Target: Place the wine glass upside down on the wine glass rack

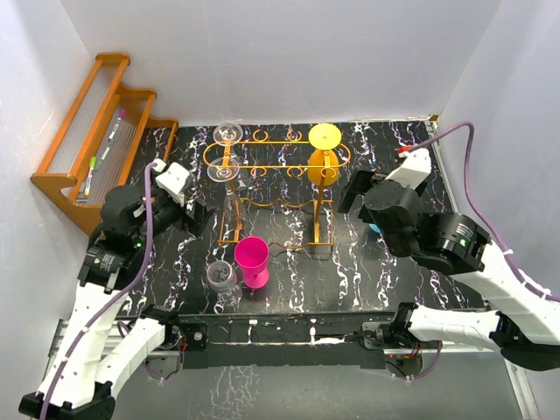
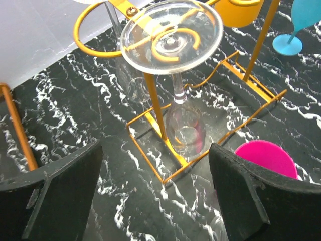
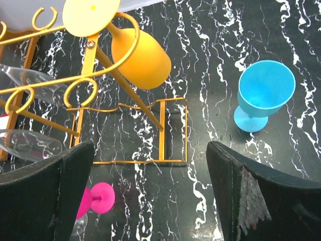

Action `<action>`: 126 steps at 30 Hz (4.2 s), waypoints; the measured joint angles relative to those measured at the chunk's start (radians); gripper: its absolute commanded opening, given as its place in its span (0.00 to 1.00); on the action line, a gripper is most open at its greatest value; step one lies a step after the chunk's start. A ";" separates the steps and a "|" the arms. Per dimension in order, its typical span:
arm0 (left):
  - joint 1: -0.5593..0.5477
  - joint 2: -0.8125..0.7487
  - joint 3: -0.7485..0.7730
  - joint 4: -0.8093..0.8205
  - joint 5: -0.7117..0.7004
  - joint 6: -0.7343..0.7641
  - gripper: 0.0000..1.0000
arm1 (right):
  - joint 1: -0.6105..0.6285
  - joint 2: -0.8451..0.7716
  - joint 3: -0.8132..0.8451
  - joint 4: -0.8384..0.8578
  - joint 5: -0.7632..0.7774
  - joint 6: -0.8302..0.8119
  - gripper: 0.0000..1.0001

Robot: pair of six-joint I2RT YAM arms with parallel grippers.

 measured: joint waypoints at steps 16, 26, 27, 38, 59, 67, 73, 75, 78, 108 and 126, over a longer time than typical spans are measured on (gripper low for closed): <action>0.001 0.065 0.491 -0.737 -0.067 0.134 0.83 | -0.001 -0.101 -0.114 -0.120 -0.050 0.062 1.00; 0.001 0.188 0.473 -0.983 0.066 0.193 0.78 | -0.001 -0.121 -0.144 -0.072 -0.087 0.049 1.00; 0.001 0.201 0.454 -0.989 0.075 0.201 0.77 | -0.001 -0.150 -0.158 -0.074 -0.096 0.055 0.99; 0.001 0.282 0.291 -0.870 0.077 0.207 0.63 | -0.002 -0.388 -0.173 -0.108 -0.145 0.144 0.94; -0.030 0.343 0.225 -0.738 0.165 0.267 0.64 | -0.002 -0.199 -0.007 0.250 0.051 -0.221 0.97; -0.068 0.209 0.121 -0.748 0.203 0.450 0.64 | -0.002 -0.130 0.010 0.416 0.084 -0.356 0.97; -0.105 0.236 0.117 -0.747 0.201 0.506 0.60 | -0.002 -0.114 0.003 0.449 0.099 -0.394 0.97; -0.124 0.262 0.104 -0.734 0.189 0.506 0.60 | -0.002 -0.113 0.003 0.452 0.106 -0.398 0.98; -0.159 0.289 0.072 -0.711 0.167 0.504 0.58 | -0.002 -0.112 0.003 0.463 0.114 -0.413 0.98; -0.221 0.348 0.476 -0.951 0.108 0.496 0.00 | -0.002 -0.164 -0.031 0.544 0.109 -0.446 0.98; -0.166 0.212 0.705 -0.279 0.280 0.137 0.00 | -0.002 -0.227 -0.220 0.909 -0.199 -0.565 0.97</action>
